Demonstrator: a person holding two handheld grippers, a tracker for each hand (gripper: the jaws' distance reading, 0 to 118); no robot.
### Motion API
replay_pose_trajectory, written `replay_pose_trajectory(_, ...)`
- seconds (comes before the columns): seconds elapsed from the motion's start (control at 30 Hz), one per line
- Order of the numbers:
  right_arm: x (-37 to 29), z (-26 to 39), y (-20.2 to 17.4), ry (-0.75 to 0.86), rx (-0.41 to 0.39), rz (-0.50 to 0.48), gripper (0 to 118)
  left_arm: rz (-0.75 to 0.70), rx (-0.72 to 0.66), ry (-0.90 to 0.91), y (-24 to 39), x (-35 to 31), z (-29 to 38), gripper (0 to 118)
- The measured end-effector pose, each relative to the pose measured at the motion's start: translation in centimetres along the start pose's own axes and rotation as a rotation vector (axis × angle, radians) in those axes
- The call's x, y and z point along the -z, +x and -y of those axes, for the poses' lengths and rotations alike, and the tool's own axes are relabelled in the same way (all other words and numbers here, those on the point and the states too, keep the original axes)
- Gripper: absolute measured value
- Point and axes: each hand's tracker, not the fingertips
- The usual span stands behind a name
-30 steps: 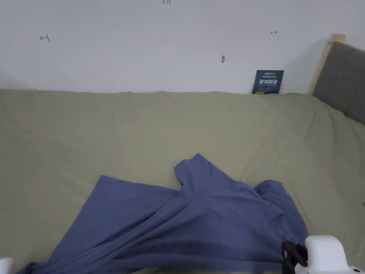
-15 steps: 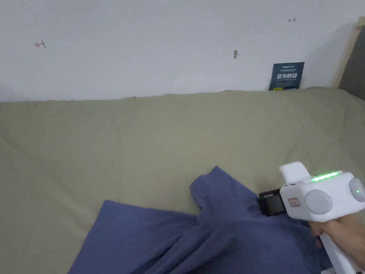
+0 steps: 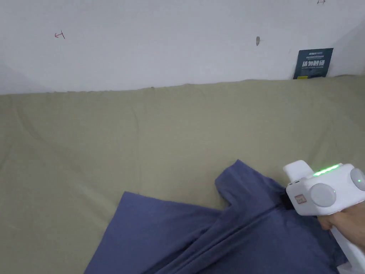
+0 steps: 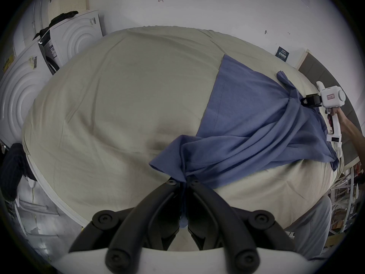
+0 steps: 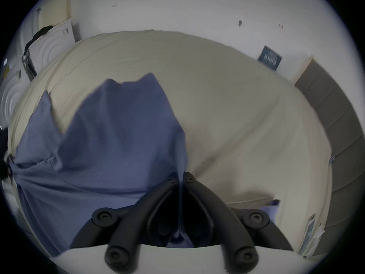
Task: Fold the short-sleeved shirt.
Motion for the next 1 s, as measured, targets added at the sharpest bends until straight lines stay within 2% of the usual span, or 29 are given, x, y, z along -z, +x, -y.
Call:
replay_pose_trajectory(0.07, -1.7, 0.0, 0.3, 0.006, 0.032, -0.062, 4, -0.006, 0.009, -0.001, 0.0, -0.3, -0.1, 1)
replay_pose_trajectory(0.27, -9.9, 0.2, 1.1, 0.109, 0.022, -0.049, 4, -0.002, -0.003, 0.036, 0.0, -2.6, -0.9, 1)
replay_pose_trajectory(0.43, -17.8, 0.9, 2.7, 0.239, 0.047, -0.026, 4, 0.055, -0.033, 0.163, 0.8, -6.3, -3.4, 1)
replay_pose_trajectory(0.77, -36.3, 3.3, 7.0, 0.527, 0.127, 0.121, 4, 0.148, -0.055, 0.452, 4.4, -16.5, -13.1, 1)
replay_pose_trajectory(0.9, -41.2, 3.8, 8.4, 0.602, 0.198, 0.130, 4, 0.198, -0.103, 0.549, 6.0, -21.6, -16.7, 1)
replay_pose_trajectory(1.0, -43.3, 3.6, 9.1, 0.633, 0.216, 0.152, 4, 0.193, -0.096, 0.594, 6.9, -24.8, -19.2, 1)
